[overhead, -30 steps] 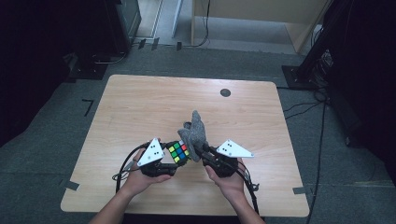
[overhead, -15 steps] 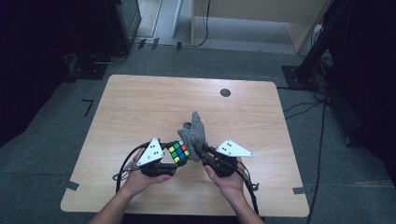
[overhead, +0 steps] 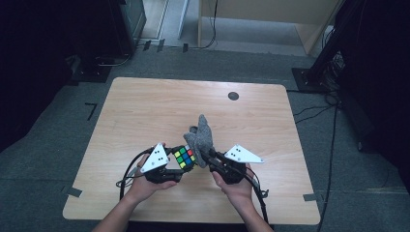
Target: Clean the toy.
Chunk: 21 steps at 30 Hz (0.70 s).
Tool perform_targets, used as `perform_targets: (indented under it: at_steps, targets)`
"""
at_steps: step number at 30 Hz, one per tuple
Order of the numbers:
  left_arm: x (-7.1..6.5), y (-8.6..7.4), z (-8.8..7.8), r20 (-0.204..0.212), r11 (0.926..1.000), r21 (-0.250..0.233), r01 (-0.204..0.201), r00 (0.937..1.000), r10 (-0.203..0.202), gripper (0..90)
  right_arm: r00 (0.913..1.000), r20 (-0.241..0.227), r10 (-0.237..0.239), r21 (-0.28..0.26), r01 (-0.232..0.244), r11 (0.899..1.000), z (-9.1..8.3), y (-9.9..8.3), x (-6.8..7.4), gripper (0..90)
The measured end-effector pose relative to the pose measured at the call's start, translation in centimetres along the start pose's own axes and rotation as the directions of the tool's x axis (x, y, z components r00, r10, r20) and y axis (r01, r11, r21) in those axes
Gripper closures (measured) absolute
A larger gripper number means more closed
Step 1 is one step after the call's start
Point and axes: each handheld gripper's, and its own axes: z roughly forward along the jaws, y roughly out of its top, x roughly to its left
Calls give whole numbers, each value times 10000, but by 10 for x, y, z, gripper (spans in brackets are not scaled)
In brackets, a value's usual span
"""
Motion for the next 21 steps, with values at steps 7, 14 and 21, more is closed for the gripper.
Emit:
perform_targets:
  at_steps: [7,14,21]
  targets:
    - [3,0,-3,198,9993,-336,148,9997,-142,345,9986,103,516,235,-518,9984,4,-7,-9,747]
    - [-1,-3,4,30,9998,175,-97,9999,96,345,9997,-96,205,-128,-207,9997,-1,0,-2,747]
    - [2,1,-4,136,9992,-367,174,9998,-169,345,9991,326,278,312,-288,9991,6,-12,-12,747]
